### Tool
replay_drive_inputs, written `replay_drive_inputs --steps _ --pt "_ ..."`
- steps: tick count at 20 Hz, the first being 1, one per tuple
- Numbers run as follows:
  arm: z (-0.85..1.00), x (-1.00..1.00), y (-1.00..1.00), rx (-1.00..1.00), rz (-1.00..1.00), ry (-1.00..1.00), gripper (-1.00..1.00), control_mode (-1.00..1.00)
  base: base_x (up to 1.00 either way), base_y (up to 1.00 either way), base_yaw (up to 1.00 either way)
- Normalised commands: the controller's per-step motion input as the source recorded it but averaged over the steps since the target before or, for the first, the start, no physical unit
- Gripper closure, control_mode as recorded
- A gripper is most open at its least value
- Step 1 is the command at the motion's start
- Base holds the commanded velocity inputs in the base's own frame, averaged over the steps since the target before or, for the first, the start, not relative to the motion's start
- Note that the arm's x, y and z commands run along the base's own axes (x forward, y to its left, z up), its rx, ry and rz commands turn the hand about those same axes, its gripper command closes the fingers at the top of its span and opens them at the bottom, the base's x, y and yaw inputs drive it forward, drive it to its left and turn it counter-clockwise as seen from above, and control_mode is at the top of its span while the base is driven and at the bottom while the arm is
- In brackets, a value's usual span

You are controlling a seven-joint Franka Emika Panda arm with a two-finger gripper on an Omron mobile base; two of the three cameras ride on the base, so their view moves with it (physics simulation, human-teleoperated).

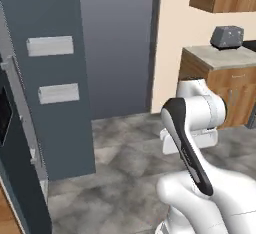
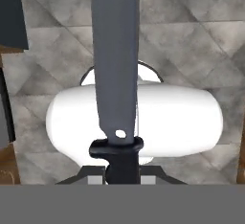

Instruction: Retrieve the butter from the fridge and place it on a plate on the dining table. Then retrieve the butter knife by the fridge and place it near the plate.

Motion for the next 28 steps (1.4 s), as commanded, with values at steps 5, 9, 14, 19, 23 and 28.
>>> replay_drive_inputs --steps 5,9,14,19,23,28 --pt "0.00 0.00 0.00 0.00 0.00 0.00 1.00 1.00 0.35 -0.03 -0.82" --pt "0.00 0.00 0.00 0.00 0.00 0.00 1.00 1.00 0.61 -0.01 -0.80" --pt "0.00 0.00 0.00 0.00 0.00 0.00 1.00 1.00 0.60 0.00 -0.79" --pt "0.00 0.00 0.00 0.00 0.00 0.00 1.00 1.00 0.97 -0.15 -0.59" --pt "0.00 0.00 0.00 0.00 0.00 0.00 1.00 1.00 1.00 -0.11 -0.53" --pt "0.00 0.00 0.00 0.00 0.00 0.00 1.00 1.00 1.00 0.35 -0.65"
